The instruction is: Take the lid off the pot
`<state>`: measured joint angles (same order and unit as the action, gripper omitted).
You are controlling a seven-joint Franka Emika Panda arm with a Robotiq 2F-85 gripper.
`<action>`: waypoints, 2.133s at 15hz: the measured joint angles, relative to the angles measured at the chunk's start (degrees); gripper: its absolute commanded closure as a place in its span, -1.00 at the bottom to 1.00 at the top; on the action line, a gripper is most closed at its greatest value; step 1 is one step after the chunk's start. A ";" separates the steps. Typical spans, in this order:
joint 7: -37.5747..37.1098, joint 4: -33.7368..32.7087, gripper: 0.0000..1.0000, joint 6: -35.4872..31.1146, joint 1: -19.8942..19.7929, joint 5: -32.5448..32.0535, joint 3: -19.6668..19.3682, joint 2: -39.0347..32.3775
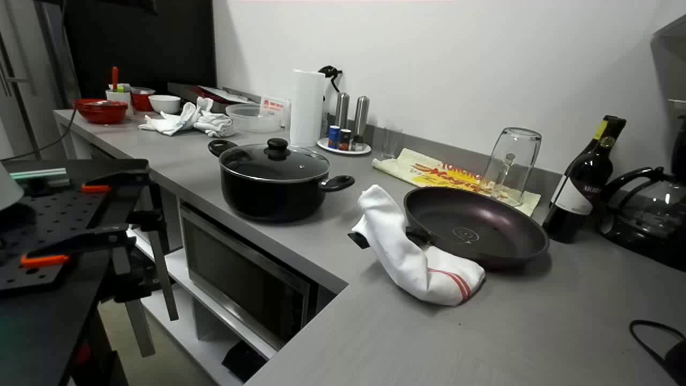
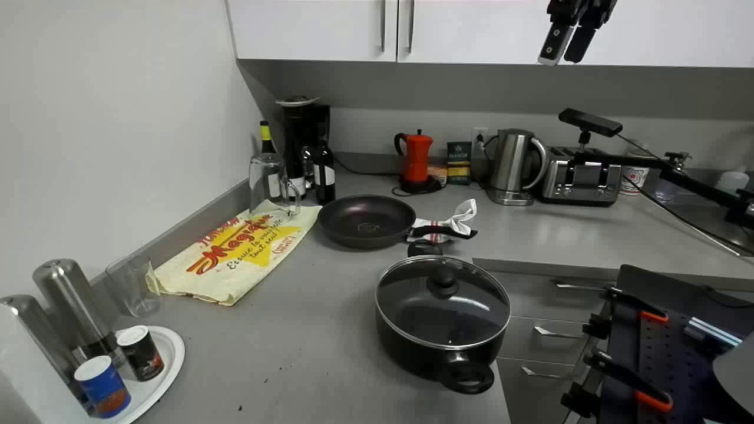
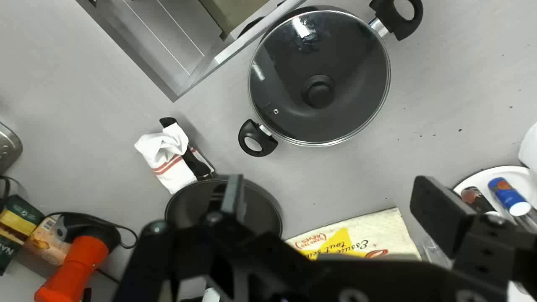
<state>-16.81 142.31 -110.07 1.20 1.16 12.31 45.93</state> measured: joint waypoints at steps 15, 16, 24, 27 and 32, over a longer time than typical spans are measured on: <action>0.11 0.18 -1.00 -2.69 1.24 0.00 1.12 -4.09; 0.11 0.18 -1.00 -3.72 1.66 0.00 1.34 -5.67; 4.46 -0.65 -1.00 -13.29 2.06 0.00 -2.35 -22.63; 8.56 -2.47 -1.00 -16.35 2.01 0.27 -5.04 -30.30; 14.21 -6.78 -1.00 -17.61 2.01 1.44 -7.10 -40.93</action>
<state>-2.60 135.53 -127.68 3.21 2.60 5.20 5.00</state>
